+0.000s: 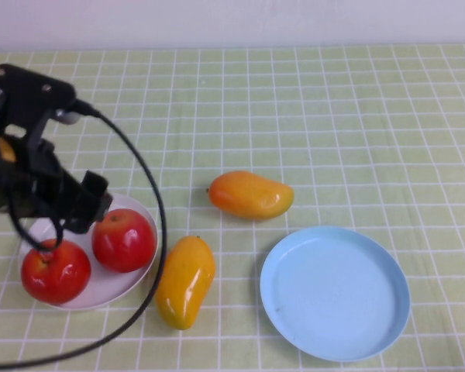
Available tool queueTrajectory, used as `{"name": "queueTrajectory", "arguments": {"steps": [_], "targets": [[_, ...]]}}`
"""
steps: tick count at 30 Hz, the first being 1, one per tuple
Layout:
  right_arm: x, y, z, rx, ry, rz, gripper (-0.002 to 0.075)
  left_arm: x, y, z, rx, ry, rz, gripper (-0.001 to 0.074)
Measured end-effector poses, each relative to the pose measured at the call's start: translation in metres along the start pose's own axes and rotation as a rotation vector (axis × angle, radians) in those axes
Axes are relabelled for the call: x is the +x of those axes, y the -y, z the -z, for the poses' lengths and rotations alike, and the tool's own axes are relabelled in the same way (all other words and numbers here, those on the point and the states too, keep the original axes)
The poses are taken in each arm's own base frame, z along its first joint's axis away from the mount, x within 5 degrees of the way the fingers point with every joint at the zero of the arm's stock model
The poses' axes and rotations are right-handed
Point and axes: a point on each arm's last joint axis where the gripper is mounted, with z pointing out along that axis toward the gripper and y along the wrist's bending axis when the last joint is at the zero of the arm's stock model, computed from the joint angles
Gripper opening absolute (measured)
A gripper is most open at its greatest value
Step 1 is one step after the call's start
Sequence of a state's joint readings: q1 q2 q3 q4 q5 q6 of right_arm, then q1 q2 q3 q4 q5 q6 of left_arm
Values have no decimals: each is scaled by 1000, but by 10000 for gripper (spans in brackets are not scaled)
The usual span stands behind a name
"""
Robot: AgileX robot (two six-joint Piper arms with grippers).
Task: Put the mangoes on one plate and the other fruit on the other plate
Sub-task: Put another type of fruit in the right plate
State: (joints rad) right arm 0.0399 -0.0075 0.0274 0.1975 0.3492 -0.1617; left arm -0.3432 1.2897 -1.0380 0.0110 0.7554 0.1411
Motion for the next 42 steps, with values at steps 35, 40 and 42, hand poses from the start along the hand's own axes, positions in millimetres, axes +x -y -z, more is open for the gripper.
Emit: {"name": "queueTrajectory", "arguments": {"steps": [35,40,42], "targets": [[0,0,0,0,0,0,-16,137,19,86,-40,514,161,1],[0,0,0,0,0,0,-16,155,21,88,-86,843,153,1],[0,0,0,0,0,0,-16,170,22,90,-117,966,159,1]]}}
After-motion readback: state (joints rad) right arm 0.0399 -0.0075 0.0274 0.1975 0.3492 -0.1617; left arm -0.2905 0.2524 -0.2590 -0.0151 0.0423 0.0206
